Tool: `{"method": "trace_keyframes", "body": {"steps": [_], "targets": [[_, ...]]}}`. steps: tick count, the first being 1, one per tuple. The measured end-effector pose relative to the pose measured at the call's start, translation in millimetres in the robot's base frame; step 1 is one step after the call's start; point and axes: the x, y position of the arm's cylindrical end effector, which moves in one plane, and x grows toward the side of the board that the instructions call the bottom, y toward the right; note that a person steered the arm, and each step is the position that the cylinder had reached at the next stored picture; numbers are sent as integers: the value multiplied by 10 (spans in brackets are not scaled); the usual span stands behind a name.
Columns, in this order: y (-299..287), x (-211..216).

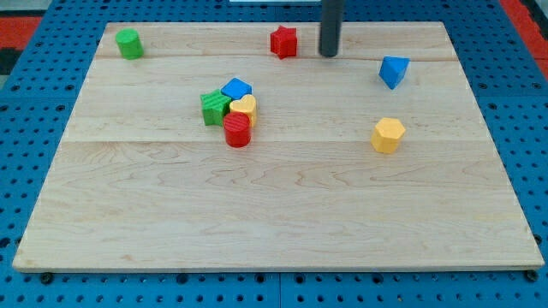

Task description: Move the red star closer to group of blocks

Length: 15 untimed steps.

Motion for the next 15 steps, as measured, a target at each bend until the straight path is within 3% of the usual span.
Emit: {"method": "trace_keyframes", "body": {"steps": [1,2,5,6,7,10,12,15], "targets": [[113,-213],[-190,-219],[-318,-236],[-487,-544],[-883,-478],[-960,111],[-1463,260],[-756,498]]}}
